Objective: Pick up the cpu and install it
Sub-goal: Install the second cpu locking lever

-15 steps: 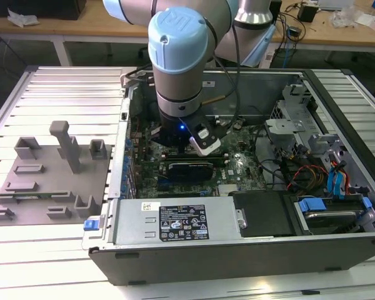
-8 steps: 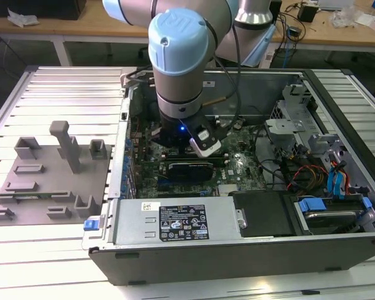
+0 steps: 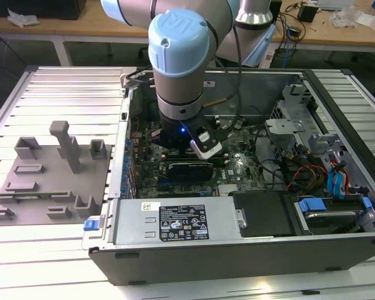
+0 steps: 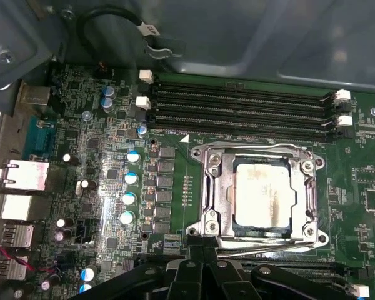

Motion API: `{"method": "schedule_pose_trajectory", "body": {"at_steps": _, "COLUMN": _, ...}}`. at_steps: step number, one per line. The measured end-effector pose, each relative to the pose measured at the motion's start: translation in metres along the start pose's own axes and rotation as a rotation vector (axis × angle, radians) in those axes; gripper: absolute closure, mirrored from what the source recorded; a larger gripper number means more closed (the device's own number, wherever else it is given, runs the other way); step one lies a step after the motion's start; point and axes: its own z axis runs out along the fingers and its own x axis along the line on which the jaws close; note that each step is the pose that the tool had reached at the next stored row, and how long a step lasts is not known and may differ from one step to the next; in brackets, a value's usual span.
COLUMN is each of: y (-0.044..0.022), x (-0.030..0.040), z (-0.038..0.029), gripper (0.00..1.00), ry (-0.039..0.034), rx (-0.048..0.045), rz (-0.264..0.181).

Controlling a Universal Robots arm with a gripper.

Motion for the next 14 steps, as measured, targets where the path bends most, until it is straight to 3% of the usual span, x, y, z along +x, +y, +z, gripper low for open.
{"method": "schedule_pose_trajectory", "body": {"at_steps": 6, "y": -0.0031, "x": 0.0001, "z": -0.0013, "gripper": 0.89, "ry": -0.0007, "rx": -0.0084, "rz": 0.001}}
{"method": "schedule_pose_trajectory", "body": {"at_steps": 8, "y": -0.0068, "x": 0.0003, "z": -0.0022, "gripper": 0.89, "ry": -0.0012, "rx": -0.0154, "rz": 0.001}}
{"method": "schedule_pose_trajectory", "body": {"at_steps": 9, "y": -0.0071, "x": 0.0004, "z": -0.0023, "gripper": 0.89, "ry": -0.0015, "rx": -0.0203, "rz": 0.002}}
{"method": "schedule_pose_trajectory", "body": {"at_steps": 10, "y": -0.0073, "x": 0.0004, "z": -0.0016, "gripper": 0.89, "ry": -0.0040, "rx": -0.0440, "rz": 0.003}}
{"method": "schedule_pose_trajectory", "body": {"at_steps": 14, "y": -0.0082, "x": 0.0008, "z": 0.0029, "gripper": 0.89, "ry": -0.0057, "rx": -0.0655, "rz": 0.004}}
